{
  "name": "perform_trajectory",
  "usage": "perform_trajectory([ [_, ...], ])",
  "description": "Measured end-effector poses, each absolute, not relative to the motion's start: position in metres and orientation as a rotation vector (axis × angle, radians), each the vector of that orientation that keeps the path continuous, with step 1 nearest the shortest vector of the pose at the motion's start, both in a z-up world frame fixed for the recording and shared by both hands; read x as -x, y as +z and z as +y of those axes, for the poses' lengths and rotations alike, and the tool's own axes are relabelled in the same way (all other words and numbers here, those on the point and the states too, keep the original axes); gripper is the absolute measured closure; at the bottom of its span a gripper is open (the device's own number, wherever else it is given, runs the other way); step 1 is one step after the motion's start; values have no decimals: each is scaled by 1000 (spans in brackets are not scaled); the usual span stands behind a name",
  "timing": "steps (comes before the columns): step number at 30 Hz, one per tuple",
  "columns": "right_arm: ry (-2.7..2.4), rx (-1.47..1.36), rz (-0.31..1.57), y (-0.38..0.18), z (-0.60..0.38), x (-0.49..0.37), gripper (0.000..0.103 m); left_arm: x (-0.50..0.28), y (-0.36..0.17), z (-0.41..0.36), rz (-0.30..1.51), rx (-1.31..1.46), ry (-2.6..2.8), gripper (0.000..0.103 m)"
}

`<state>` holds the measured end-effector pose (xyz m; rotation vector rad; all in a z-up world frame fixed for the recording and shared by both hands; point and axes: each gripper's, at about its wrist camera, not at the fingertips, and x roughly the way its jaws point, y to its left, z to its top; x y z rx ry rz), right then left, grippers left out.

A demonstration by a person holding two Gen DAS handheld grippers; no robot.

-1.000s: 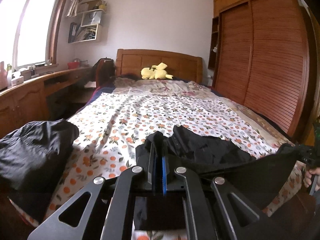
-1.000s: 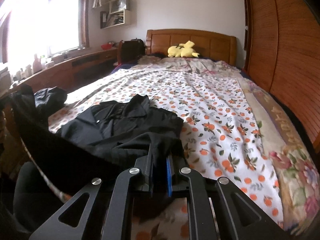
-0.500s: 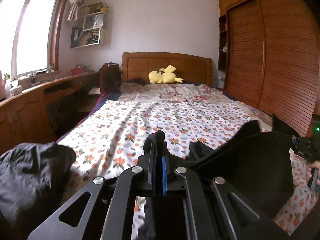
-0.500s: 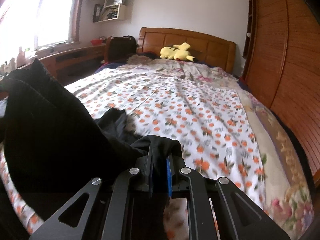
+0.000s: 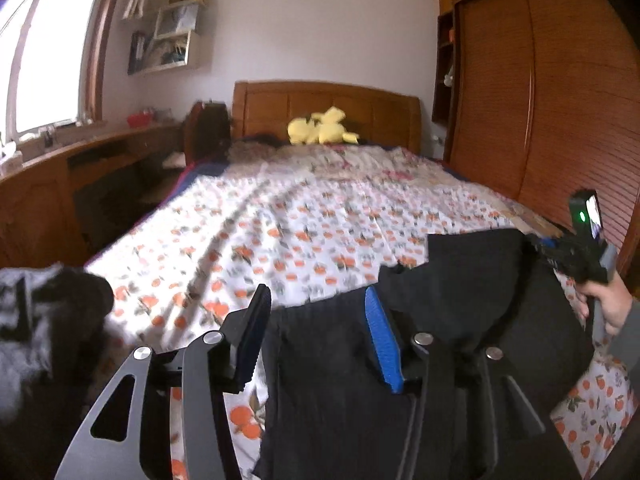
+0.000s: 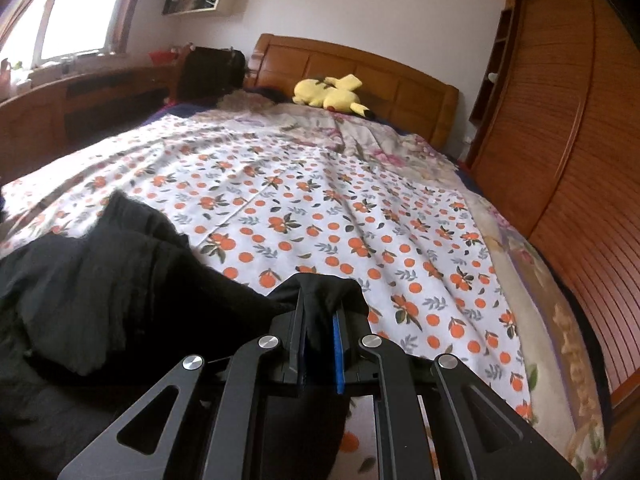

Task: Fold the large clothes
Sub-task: 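Lift the hem with both tools and fold it up toward the collar, then open both tools to release the folded coat and withdraw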

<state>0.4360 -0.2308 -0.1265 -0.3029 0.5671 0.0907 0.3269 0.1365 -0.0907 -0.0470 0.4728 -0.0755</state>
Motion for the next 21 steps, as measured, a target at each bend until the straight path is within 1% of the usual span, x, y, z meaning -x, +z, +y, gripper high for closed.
perform_trajectory([
  [4, 47, 317, 555, -129, -224, -453, 94, -334, -115, 134, 514, 31, -105, 52],
  [7, -10, 295, 539, -126, -225, -467, 94, -332, -124, 130, 524, 19, -121, 52],
  [10, -66, 298, 601, -134, -224, -487, 94, -329, -130, 126, 530, 11, -142, 52],
  [11, -71, 292, 624, -138, -225, -492, 90, -328, -131, 124, 532, 10, -147, 52],
  [13, -90, 287, 653, -144, -227, -498, 73, -327, -134, 121, 538, 2, -158, 52],
  [14, -94, 282, 663, -145, -228, -497, 53, -327, -134, 120, 540, 0, -161, 52],
  [15, -87, 270, 670, -145, -230, -496, 43, -326, -135, 119, 543, -1, -166, 52],
  [19, -58, 270, 662, -137, -233, -481, 43, -323, -138, 116, 548, -4, -176, 52],
  [20, -44, 268, 660, -133, -233, -474, 43, -322, -137, 115, 548, -3, -178, 51],
  [21, -32, 266, 657, -131, -233, -469, 43, -321, -138, 115, 547, -3, -180, 48],
])
